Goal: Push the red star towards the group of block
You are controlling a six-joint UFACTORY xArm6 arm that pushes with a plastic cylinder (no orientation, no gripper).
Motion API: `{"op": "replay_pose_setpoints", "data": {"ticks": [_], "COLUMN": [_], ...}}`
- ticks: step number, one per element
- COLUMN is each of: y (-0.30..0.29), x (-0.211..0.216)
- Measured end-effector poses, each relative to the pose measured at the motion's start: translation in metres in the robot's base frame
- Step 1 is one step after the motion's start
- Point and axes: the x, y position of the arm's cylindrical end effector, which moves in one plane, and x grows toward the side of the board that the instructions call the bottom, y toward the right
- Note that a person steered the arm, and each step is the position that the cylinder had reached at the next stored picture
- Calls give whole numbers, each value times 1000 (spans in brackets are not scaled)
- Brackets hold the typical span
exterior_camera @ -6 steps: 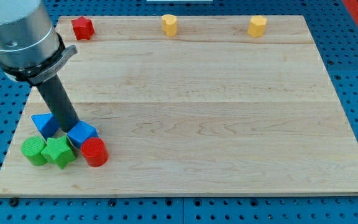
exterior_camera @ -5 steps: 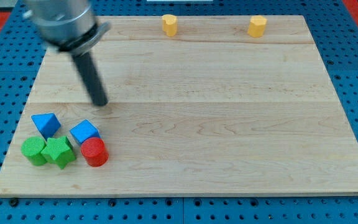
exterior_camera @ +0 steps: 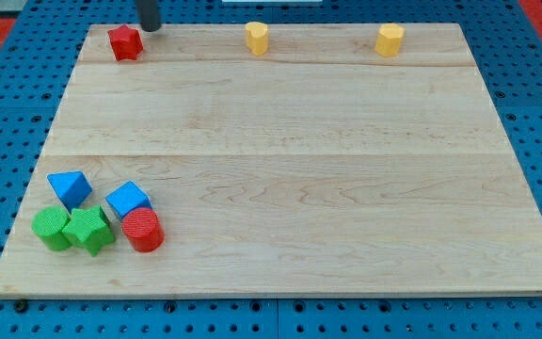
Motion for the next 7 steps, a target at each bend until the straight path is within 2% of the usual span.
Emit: {"op": "replay_pose_setpoints", "data": {"ticks": [1, 2, 3, 4, 5, 6, 7], "y": [-27, -12, 10, 25, 48, 47, 48], "x": [8, 65, 89, 54, 127, 165, 152]}}
